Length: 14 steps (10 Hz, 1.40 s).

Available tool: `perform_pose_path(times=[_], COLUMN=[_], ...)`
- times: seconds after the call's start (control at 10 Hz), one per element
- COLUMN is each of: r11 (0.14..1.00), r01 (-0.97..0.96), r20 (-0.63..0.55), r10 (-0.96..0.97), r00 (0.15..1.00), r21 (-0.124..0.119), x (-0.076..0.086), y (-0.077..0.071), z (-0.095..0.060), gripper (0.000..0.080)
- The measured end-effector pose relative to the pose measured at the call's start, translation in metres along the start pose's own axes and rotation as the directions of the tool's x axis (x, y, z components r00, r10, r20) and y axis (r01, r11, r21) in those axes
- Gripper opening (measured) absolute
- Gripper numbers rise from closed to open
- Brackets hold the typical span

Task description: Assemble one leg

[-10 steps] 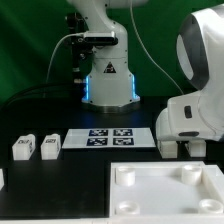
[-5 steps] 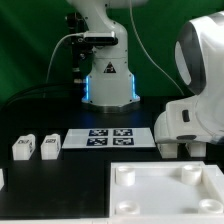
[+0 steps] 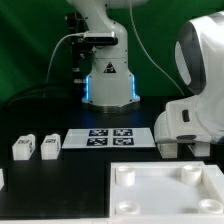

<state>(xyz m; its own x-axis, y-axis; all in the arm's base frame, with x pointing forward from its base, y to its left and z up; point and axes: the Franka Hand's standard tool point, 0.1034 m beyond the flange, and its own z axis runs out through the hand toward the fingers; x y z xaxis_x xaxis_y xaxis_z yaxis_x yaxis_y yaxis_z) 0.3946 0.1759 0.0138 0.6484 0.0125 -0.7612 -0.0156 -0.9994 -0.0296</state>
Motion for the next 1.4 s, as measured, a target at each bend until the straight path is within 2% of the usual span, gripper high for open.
perform_pose_path(times=[0.6,0.7,0.8,0.9,1.0,1.1,1.4], r11=[1.000,0.999,0.996,0.997,0.997,0.997,0.997], r01=[0.007,0.048,0.084,0.080,0.076,0.072,0.074], r20=[-0.002,-0.030,-0.020,-0.090,-0.217,-0.281,-0.582], r10=[-0.007,-0.048,-0.083,-0.078,-0.071,-0.067,-0.055], r00=[1.000,0.998,0.996,0.993,0.974,0.957,0.811], r21=[0.001,0.005,0.010,0.018,0.017,0.008,0.008], x=[0.000,0.000,-0.014,-0.017,-0.024,-0.040,-0.036], y=[0.001,0.007,0.017,0.020,0.021,0.023,0.023], z=[-0.002,-0.027,-0.061,-0.085,-0.103,-0.111,-0.116], gripper=[0.0291,0.0291,0.0291,0.0291,0.0291,0.0291,0.0291])
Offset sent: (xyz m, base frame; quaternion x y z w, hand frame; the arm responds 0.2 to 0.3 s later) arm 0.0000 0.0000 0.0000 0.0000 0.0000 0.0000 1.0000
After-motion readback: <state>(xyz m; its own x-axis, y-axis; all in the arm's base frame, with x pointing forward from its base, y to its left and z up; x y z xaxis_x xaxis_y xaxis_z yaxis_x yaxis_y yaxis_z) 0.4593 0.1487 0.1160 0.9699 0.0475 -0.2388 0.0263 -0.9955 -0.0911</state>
